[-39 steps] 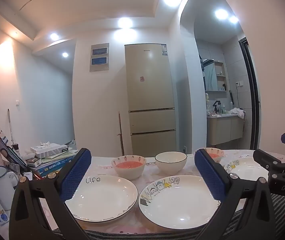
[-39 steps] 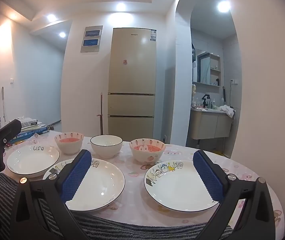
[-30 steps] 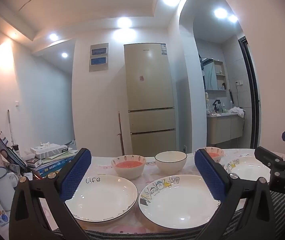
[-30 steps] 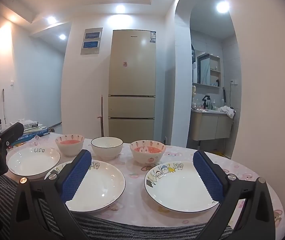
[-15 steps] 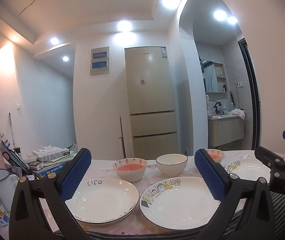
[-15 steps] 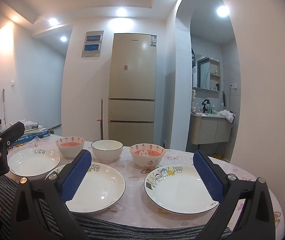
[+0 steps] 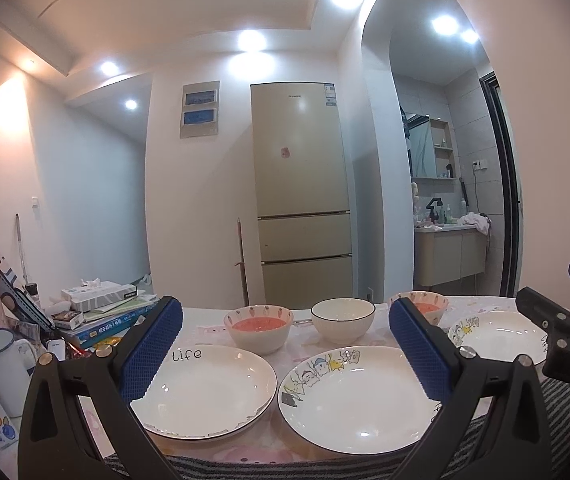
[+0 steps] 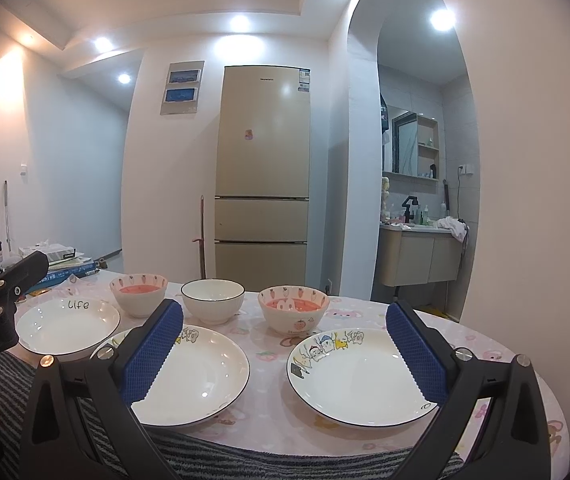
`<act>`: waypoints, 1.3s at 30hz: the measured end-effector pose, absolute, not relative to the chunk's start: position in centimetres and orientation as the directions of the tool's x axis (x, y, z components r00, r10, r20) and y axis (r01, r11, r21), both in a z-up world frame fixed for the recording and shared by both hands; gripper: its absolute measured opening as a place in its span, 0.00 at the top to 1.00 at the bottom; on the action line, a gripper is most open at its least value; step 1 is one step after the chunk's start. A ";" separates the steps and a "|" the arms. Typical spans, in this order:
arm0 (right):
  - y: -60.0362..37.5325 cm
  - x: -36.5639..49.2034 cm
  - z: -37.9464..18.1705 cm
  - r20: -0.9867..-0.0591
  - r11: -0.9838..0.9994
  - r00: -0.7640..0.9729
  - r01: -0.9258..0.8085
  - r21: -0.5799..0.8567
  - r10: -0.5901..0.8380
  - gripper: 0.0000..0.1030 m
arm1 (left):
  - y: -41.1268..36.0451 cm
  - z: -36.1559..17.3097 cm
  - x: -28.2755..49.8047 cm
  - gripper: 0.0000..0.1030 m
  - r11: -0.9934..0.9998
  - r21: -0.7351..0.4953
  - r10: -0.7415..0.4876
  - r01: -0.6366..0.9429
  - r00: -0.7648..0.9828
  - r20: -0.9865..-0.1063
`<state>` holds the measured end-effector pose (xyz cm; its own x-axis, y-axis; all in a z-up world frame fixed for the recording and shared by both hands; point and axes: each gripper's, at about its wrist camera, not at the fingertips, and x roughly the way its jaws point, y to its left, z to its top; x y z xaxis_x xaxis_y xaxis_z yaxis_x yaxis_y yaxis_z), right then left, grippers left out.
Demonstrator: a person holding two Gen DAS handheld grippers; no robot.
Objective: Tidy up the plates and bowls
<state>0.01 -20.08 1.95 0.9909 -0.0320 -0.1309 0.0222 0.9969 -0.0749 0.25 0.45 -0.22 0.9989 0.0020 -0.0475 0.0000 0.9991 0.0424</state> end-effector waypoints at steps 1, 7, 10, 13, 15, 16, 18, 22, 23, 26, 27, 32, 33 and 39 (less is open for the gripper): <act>-20.1 0.1 1.9 -0.131 0.997 0.991 0.022 -0.074 -0.031 0.00 | 0.6 -0.2 0.2 0.00 0.999 0.038 0.002 0.000 0.999 -0.049; -20.1 -0.1 1.9 -0.139 0.997 0.990 0.025 -0.067 -0.034 0.00 | 0.6 -0.2 0.1 0.00 0.999 0.039 0.002 0.000 0.999 -0.046; -20.2 0.0 1.8 -0.139 0.997 0.990 0.024 -0.067 -0.033 0.00 | 0.6 -0.1 0.0 0.00 0.999 0.044 0.002 -0.001 0.999 -0.041; -20.3 0.1 1.8 -0.139 0.997 0.990 0.024 -0.067 -0.033 0.00 | 0.5 -0.1 0.1 0.00 0.999 0.045 0.002 -0.001 0.999 -0.041; -20.3 0.0 1.8 -0.138 0.998 0.990 0.023 -0.066 -0.032 0.00 | 0.5 -0.2 0.1 0.00 0.999 0.045 0.002 -0.001 0.999 -0.042; -20.4 0.1 1.7 -0.138 0.998 0.990 0.023 -0.064 -0.032 0.00 | 0.5 -0.2 0.1 0.00 0.999 0.045 0.003 -0.001 0.999 -0.044; -20.4 0.1 1.8 -0.138 0.998 0.990 0.023 -0.065 -0.032 0.00 | 0.5 -0.2 0.0 0.00 0.999 0.045 0.002 0.000 0.999 -0.045; -20.4 0.1 1.8 -0.139 0.998 0.990 0.023 -0.063 -0.032 0.00 | 0.5 -0.1 0.0 0.00 0.999 0.047 0.003 -0.001 0.999 -0.044; -20.4 0.1 1.8 -0.139 0.998 0.990 0.023 -0.063 -0.032 0.00 | 0.5 -0.1 0.0 0.00 0.999 0.048 0.003 -0.001 0.999 -0.044; -20.5 0.0 1.8 -0.139 0.998 0.990 0.023 -0.062 -0.031 0.00 | 0.5 -0.1 0.0 0.00 0.999 0.047 0.003 -0.001 0.999 -0.045; -20.5 0.1 1.8 -0.140 0.998 0.990 0.023 -0.062 -0.032 0.00 | 0.5 -0.1 0.0 0.00 0.999 0.046 0.003 -0.001 0.999 -0.045; -20.5 0.1 1.8 -0.139 0.998 0.990 0.023 -0.061 -0.031 0.00 | 0.5 -0.2 0.0 0.00 0.999 0.047 0.003 -0.001 0.999 -0.044; -20.5 0.1 1.8 -0.139 0.998 0.990 0.023 -0.062 -0.032 0.00 | 0.5 -0.1 0.0 0.00 0.999 0.047 0.003 -0.001 0.999 -0.044; -20.6 0.1 1.8 -0.140 0.998 0.990 0.023 -0.060 -0.032 0.00 | 0.5 -0.1 0.0 0.00 0.999 0.046 0.003 -0.001 0.999 -0.045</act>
<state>0.08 -20.60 1.78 0.9897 -0.0317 -0.1396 0.0234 0.9979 -0.0602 0.04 0.52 -0.14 0.9990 0.0026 -0.0450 -0.0005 0.9989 0.0464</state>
